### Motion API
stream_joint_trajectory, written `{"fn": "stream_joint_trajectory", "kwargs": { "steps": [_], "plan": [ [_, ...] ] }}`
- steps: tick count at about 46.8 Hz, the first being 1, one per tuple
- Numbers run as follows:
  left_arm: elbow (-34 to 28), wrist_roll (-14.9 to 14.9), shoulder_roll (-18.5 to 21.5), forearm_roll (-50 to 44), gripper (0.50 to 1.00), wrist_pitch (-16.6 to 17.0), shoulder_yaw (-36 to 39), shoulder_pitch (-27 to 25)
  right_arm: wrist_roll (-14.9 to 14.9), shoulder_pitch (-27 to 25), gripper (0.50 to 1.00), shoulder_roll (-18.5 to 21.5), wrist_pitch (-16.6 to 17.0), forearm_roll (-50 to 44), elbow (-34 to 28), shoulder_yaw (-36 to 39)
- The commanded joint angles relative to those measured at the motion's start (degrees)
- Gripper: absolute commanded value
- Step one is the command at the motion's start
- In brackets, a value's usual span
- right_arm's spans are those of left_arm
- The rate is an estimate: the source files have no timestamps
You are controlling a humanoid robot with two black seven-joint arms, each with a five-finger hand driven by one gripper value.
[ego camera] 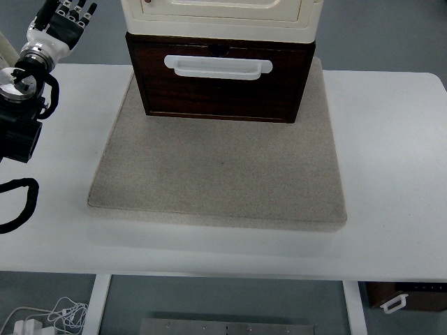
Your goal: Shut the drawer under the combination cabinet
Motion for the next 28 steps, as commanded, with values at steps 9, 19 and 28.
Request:
{"fn": "stream_joint_trajectory", "kwargs": {
  "steps": [9,19,28],
  "plan": [
    [0.05,-0.86,-1.15,-0.02,0.996,0.80,0.17,0.08,0.03,0.00,0.952,0.00,0.00,0.00,0.00,-0.01],
    [-0.31,-1.12,-1.24,0.07,0.996,1.68,0.26,0.08,0.03,0.00,0.952,0.00,0.00,0.00,0.00,-0.01],
    [-0.39,-1.21,-1.59,0.07,0.996,1.77,0.26,0.08,0.03,0.00,0.952,0.00,0.09,0.00,0.00,0.08]
  ]
}}
